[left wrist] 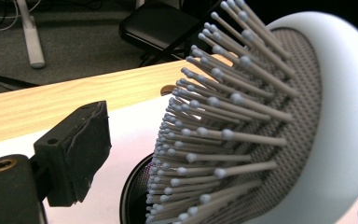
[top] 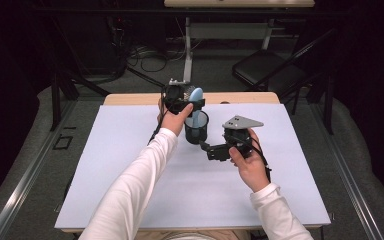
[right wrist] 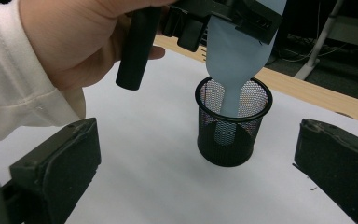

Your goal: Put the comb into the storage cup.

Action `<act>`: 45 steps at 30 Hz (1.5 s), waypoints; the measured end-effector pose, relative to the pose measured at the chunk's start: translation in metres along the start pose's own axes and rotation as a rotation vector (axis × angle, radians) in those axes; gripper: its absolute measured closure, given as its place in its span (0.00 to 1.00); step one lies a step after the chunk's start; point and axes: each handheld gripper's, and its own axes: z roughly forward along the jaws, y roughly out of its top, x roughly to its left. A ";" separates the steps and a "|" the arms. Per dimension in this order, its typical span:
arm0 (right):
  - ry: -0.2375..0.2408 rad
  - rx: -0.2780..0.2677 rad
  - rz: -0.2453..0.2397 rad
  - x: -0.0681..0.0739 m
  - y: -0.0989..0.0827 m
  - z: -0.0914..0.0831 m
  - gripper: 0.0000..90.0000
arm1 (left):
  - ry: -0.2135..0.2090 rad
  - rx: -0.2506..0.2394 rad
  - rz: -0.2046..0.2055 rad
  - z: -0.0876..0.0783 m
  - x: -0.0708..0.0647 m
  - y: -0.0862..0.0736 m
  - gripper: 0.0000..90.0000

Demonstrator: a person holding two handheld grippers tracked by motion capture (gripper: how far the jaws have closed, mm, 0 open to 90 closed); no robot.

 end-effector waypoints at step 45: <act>0.001 0.000 0.002 0.000 0.000 0.000 0.00 | -0.005 0.006 0.019 -0.001 -0.002 0.001 0.01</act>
